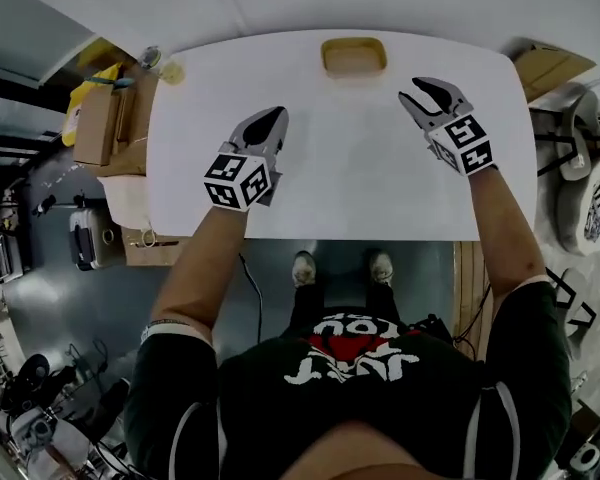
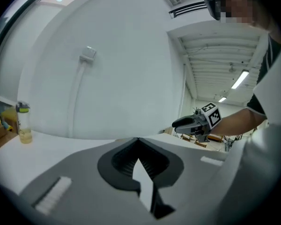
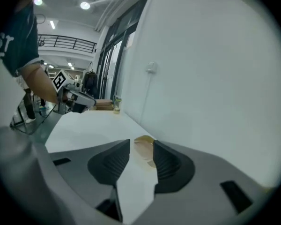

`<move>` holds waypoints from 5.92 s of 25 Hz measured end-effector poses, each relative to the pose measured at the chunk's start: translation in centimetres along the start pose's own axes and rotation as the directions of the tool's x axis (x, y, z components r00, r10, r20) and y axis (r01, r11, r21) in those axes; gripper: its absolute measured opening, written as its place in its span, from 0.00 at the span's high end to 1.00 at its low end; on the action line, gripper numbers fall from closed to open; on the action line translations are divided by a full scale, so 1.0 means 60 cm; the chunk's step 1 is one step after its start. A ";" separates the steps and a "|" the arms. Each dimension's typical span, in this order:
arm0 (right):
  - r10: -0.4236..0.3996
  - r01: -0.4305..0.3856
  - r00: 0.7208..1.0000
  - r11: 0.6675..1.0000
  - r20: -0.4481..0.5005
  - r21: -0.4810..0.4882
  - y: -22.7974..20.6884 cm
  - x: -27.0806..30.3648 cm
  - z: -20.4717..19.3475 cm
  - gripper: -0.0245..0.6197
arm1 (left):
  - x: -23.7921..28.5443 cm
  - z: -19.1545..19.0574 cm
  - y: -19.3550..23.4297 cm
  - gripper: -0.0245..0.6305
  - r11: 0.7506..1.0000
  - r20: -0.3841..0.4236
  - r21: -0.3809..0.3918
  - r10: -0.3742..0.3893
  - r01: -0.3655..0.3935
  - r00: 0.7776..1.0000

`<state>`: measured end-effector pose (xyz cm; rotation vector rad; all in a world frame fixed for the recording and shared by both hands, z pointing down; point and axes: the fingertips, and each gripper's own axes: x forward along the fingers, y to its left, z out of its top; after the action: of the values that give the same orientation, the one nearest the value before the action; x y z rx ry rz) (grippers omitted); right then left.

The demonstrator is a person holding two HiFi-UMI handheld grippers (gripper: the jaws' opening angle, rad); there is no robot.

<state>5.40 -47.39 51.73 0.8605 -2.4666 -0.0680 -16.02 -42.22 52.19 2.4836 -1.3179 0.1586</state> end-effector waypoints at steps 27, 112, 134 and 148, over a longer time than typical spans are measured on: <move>-0.066 -0.023 0.993 0.706 -0.098 -0.708 0.007 0.253 -0.150 0.81 | 0.262 -0.127 0.095 0.96 0.998 -0.046 -0.023 -0.053 0.052 0.998; -0.307 0.379 0.804 0.924 0.510 -0.042 -0.067 -0.451 0.600 0.92 | -0.230 0.611 -0.249 0.96 0.963 0.394 0.258 -0.179 0.079 0.902; -0.254 0.037 0.732 0.941 0.632 0.336 -0.099 -0.494 0.589 0.92 | -0.252 0.619 -0.237 0.96 0.969 0.413 0.239 -0.156 0.059 0.898; -0.269 0.087 0.742 0.947 0.613 0.310 -0.089 -0.494 0.593 0.92 | -0.260 0.621 -0.242 0.96 0.966 0.408 0.252 -0.159 0.057 0.899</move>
<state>10.54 -38.40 6.29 1.3857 -3.0782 -0.1297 -14.91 -34.83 9.90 2.9035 -1.3794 -0.2929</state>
